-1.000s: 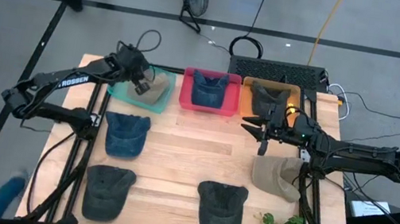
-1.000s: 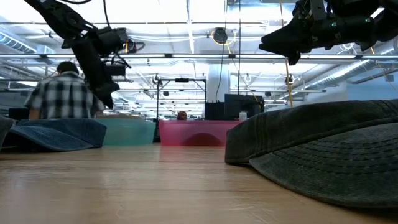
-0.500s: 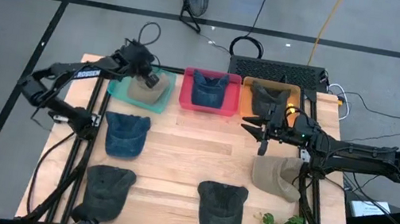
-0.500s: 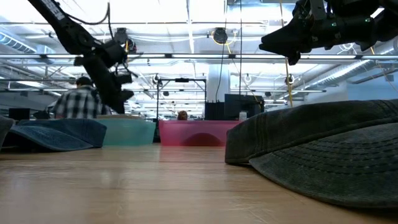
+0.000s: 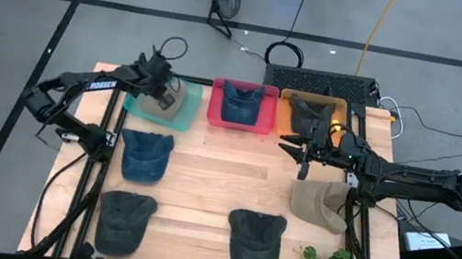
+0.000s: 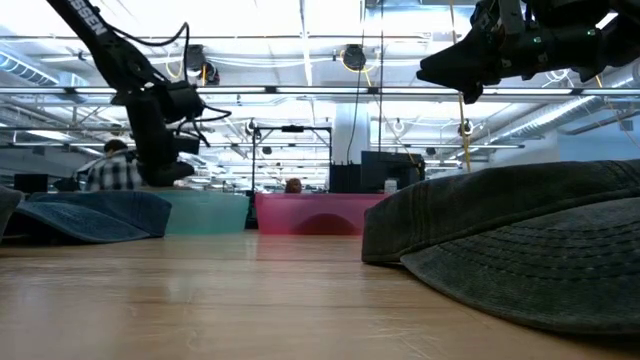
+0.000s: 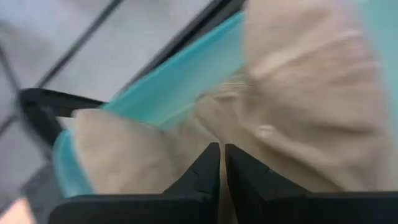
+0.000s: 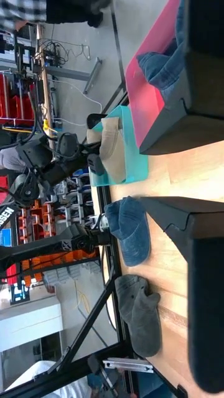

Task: Pick & Place hat
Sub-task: Put the left brown cap into the green bin

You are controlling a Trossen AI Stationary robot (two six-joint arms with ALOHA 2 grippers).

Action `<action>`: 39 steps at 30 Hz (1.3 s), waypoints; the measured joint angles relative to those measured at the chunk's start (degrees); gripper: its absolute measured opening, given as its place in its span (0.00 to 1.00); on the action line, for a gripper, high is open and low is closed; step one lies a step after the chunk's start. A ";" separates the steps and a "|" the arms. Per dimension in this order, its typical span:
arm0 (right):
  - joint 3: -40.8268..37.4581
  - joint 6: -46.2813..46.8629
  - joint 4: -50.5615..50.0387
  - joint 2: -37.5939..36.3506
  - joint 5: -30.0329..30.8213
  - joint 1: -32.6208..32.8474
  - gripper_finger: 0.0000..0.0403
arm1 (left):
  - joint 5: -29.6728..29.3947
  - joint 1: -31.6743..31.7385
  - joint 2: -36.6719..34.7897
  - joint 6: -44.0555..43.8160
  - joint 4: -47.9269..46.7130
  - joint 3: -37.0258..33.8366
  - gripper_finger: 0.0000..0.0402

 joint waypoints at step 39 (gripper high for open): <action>0.00 0.58 -0.02 0.00 0.05 -0.01 0.24 | -7.66 0.38 -1.75 6.01 5.32 -0.02 0.09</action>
